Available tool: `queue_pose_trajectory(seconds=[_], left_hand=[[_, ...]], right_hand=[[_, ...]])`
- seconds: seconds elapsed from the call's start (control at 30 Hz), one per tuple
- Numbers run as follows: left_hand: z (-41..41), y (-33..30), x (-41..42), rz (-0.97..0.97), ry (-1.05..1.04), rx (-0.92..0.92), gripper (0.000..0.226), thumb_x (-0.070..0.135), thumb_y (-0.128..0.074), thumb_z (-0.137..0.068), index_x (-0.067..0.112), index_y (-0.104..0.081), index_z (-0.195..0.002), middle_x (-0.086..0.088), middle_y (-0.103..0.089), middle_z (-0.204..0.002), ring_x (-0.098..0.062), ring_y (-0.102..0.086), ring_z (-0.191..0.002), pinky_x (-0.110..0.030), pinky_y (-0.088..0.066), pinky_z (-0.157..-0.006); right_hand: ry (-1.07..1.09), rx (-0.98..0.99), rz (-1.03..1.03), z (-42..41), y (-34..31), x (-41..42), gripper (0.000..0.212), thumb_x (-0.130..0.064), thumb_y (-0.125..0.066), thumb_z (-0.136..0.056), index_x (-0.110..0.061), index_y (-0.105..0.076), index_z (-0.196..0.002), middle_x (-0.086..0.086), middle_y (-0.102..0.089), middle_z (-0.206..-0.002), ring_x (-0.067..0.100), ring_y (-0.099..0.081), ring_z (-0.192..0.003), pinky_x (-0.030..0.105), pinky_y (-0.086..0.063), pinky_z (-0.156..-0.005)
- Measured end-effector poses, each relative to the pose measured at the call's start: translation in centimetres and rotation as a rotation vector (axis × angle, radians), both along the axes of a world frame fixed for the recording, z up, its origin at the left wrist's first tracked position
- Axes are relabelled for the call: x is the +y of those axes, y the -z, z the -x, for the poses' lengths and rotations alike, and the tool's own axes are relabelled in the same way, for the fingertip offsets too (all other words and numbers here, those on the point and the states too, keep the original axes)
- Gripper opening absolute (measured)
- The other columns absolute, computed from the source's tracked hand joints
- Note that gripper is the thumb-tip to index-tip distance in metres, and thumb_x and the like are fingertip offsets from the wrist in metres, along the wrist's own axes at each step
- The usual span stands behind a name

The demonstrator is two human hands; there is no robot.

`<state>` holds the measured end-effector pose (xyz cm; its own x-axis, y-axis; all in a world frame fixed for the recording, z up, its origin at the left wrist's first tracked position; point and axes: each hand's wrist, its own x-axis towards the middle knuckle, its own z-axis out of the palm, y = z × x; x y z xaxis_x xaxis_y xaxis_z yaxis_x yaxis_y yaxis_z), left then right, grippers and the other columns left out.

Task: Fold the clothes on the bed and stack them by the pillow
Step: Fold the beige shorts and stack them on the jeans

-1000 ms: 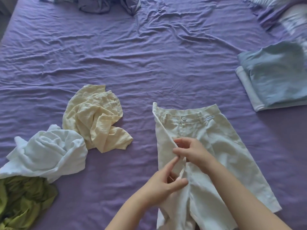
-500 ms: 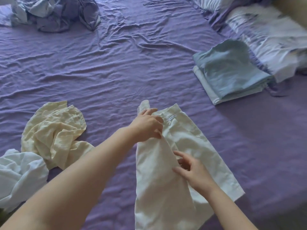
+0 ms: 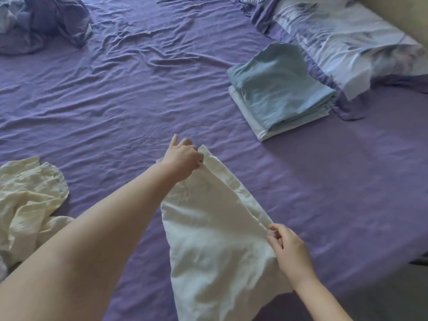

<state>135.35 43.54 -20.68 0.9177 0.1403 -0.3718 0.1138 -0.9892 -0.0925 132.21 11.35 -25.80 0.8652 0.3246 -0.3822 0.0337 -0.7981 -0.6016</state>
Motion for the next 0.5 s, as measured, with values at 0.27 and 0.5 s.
queue_pose_trajectory(seconds=[0.27, 0.5], left_hand=[[-4.7, 3.9, -3.8, -0.079, -0.020, -0.157, 0.019, 0.019, -0.057, -0.091, 0.025, -0.065, -0.107, 0.002, -0.056, -0.109, -0.025, -0.033, -0.126, -0.060, 0.007, -0.113], [0.2, 8.1, -6.8, 0.016, -0.308, -0.229, 0.060, 0.031, -0.052, -0.093, 0.032, -0.022, -0.146, -0.004, 0.001, -0.160, -0.027, 0.010, -0.146, -0.053, 0.011, -0.113]], right_hand=[[-0.055, -0.158, 0.192, -1.3, 2.6, -2.2, 0.014, -0.034, -0.046, -0.095, -0.023, -0.053, -0.097, -0.009, -0.058, -0.097, 0.021, -0.058, -0.087, 0.035, -0.044, -0.064], [-0.172, -0.421, 0.201, -2.1, 3.8, -2.3, 0.010, -0.015, -0.070, -0.081, -0.013, -0.060, -0.080, -0.001, -0.061, -0.074, 0.024, -0.059, -0.066, 0.033, -0.042, -0.043]])
